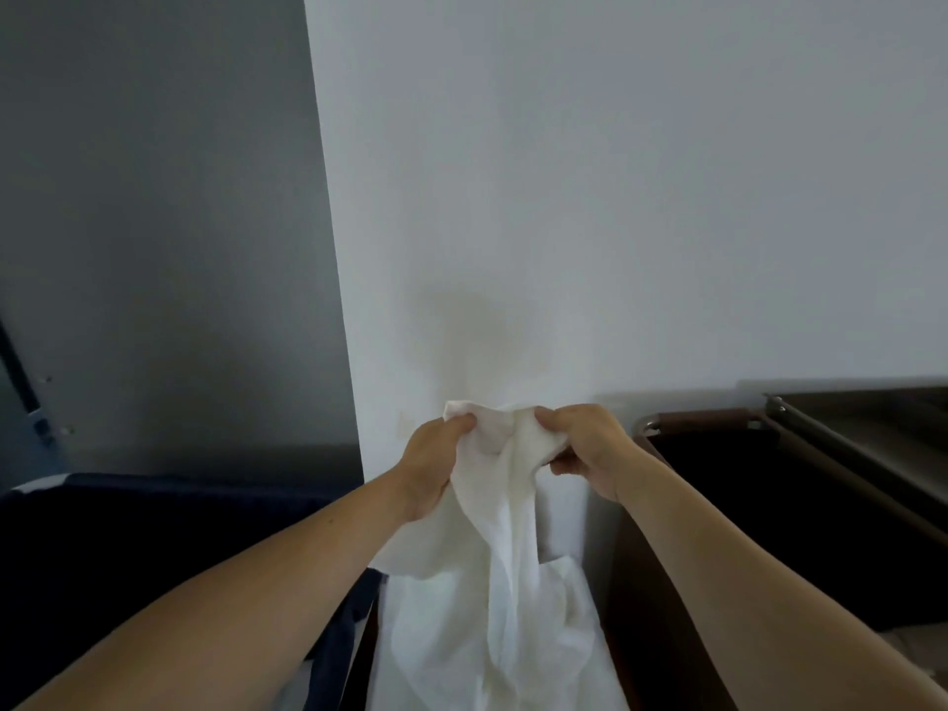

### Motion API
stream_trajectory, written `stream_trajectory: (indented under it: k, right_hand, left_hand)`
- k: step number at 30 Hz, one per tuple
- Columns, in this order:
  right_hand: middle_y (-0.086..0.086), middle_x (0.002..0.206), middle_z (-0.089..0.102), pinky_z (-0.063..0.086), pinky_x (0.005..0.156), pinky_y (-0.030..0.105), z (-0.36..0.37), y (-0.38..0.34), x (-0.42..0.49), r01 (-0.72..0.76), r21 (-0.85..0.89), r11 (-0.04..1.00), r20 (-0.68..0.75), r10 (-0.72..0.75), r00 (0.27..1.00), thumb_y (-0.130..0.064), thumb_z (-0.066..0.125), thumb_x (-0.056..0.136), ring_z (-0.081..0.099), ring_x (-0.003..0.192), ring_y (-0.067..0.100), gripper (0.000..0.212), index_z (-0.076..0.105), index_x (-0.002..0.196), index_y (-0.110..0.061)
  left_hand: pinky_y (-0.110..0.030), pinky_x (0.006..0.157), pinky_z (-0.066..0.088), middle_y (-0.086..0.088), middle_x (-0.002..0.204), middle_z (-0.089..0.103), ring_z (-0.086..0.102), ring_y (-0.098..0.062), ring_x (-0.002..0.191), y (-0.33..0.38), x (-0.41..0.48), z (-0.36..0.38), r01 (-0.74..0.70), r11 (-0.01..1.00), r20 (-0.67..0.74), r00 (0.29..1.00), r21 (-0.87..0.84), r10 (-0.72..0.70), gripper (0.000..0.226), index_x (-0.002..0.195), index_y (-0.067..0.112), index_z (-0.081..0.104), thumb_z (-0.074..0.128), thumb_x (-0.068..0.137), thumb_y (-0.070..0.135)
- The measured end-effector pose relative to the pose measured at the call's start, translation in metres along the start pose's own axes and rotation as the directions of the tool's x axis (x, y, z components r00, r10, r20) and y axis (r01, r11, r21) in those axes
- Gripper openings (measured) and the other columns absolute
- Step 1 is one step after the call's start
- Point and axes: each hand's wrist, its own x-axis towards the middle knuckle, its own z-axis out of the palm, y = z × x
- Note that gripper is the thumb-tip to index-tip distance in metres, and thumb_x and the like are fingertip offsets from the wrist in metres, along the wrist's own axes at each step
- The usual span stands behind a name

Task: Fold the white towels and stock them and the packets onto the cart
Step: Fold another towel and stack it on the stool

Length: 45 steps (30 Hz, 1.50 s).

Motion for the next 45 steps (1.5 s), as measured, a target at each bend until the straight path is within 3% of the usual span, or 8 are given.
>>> stream_trajectory:
  k: [7, 14, 18, 23, 29, 35, 40, 45]
  right_hand:
    - [0.009, 0.065, 0.068, 0.048, 0.047, 0.028, 0.019, -0.023, 0.002, 0.232, -0.160, 0.959, -0.088, -0.249, 0.965, -0.016, 0.073, 0.088, 0.063, 0.049, 0.020, 0.015, 0.065, 0.094, -0.005]
    - [0.011, 0.082, 0.074, 0.054, 0.070, 0.032, 0.020, 0.008, -0.011, 0.185, -0.064, 0.981, 0.158, -0.173, 0.972, -0.016, 0.061, 0.097, 0.069, 0.072, 0.022, 0.014, 0.071, 0.103, -0.008]
    - [0.000, 0.073, 0.072, 0.053, 0.066, 0.027, 0.020, 0.016, -0.003, 0.278, -0.245, 0.929, 0.032, -0.279, 0.960, -0.011, 0.067, 0.090, 0.064, 0.065, 0.012, 0.021, 0.072, 0.110, -0.013]
    - [-0.003, 0.078, 0.070, 0.053, 0.066, 0.023, 0.030, 0.019, 0.000, 0.291, -0.445, 0.847, 0.026, -0.312, 0.950, -0.028, 0.075, 0.084, 0.066, 0.064, 0.006, 0.033, 0.066, 0.115, -0.022]
    - [-0.007, 0.088, 0.073, 0.057, 0.081, 0.033, 0.042, 0.021, 0.003, 0.266, -0.493, 0.829, -0.080, -0.348, 0.934, -0.038, 0.068, 0.089, 0.068, 0.085, 0.012, 0.027, 0.074, 0.109, -0.022]
    - [-0.012, 0.081, 0.063, 0.040, 0.058, 0.013, 0.055, 0.020, 0.002, 0.255, -0.577, 0.776, -0.113, -0.385, 0.916, -0.033, 0.060, 0.091, 0.058, 0.077, 0.008, 0.027, 0.071, 0.113, -0.020]
    - [-0.013, 0.081, 0.068, 0.048, 0.060, 0.017, 0.054, 0.020, 0.002, 0.251, -0.396, 0.883, -0.146, -0.330, 0.933, -0.017, 0.056, 0.090, 0.064, 0.075, 0.008, 0.020, 0.074, 0.099, -0.021]
    - [0.008, 0.077, 0.073, 0.054, 0.063, 0.030, 0.054, 0.022, -0.003, 0.279, -0.236, 0.931, -0.090, -0.307, 0.947, -0.006, 0.051, 0.090, 0.064, 0.065, 0.016, 0.031, 0.074, 0.089, -0.027]
  left_hand:
    - [-0.028, 0.072, 0.050, -0.004, 0.100, 0.071, 0.065, -0.018, 0.089, 0.020, 0.004, 0.009, -0.202, 0.944, 0.091, 0.979, 0.260, 0.184, 0.027, 0.103, 0.014, 0.068, 0.045, 0.101, 0.027]
    - [-0.035, 0.091, 0.051, -0.013, 0.109, 0.070, 0.065, -0.026, 0.102, -0.013, -0.003, 0.010, -0.032, 0.999, 0.260, 0.965, -0.028, 0.038, 0.038, 0.115, 0.006, 0.067, 0.035, 0.102, 0.023]
    - [-0.037, 0.086, 0.040, -0.015, 0.097, 0.054, 0.050, -0.026, 0.093, -0.011, -0.006, 0.016, -0.139, 0.988, 0.505, 0.849, -0.071, 0.156, 0.040, 0.106, 0.004, 0.060, 0.029, 0.098, 0.027]
    - [-0.051, 0.104, 0.043, -0.016, 0.105, 0.064, 0.058, -0.028, 0.100, -0.015, -0.003, 0.014, -0.114, 0.993, 0.373, 0.921, -0.003, 0.107, 0.050, 0.114, -0.010, 0.060, 0.041, 0.097, 0.034]
    - [-0.037, 0.098, 0.051, -0.003, 0.103, 0.076, 0.068, -0.022, 0.107, -0.020, 0.001, 0.013, -0.090, 0.996, 0.228, 0.970, 0.003, 0.087, 0.041, 0.100, 0.019, 0.074, 0.034, 0.107, 0.027]
    - [-0.040, 0.092, 0.052, -0.009, 0.100, 0.074, 0.068, -0.025, 0.101, -0.015, 0.003, 0.015, -0.100, 0.994, 0.139, 0.986, 0.053, 0.092, 0.037, 0.099, 0.013, 0.075, 0.040, 0.100, 0.026]
    - [-0.044, 0.092, 0.055, -0.005, 0.101, 0.074, 0.069, -0.025, 0.101, -0.018, 0.011, 0.007, -0.212, 0.956, 0.162, 0.970, 0.203, 0.181, 0.034, 0.103, 0.022, 0.073, 0.046, 0.085, 0.033]
    - [-0.052, 0.072, 0.055, -0.021, 0.086, 0.068, 0.066, -0.027, 0.073, -0.021, 0.012, 0.006, -0.399, 0.865, 0.131, 0.917, 0.304, 0.377, 0.027, 0.090, 0.007, 0.069, 0.043, 0.087, 0.015]
